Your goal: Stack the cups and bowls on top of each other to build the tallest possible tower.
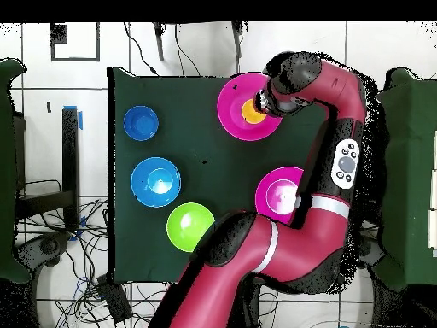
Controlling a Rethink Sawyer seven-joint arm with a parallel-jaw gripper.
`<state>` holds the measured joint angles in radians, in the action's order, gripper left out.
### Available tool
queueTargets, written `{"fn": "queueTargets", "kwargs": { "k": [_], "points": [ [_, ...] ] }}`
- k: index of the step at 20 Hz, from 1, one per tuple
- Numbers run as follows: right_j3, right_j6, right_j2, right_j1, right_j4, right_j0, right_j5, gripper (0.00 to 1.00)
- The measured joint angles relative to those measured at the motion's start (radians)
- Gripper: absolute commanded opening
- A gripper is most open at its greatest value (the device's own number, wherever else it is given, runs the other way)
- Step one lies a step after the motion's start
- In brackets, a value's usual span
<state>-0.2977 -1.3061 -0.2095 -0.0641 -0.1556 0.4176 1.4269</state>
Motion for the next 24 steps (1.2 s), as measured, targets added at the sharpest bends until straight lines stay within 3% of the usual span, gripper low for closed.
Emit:
{"fn": "queueTargets", "kwargs": {
  "k": [24],
  "points": [
    [0.018, 0.0, -0.067, -0.011, -0.002, 0.004, -0.017, 0.0]
  ]
}}
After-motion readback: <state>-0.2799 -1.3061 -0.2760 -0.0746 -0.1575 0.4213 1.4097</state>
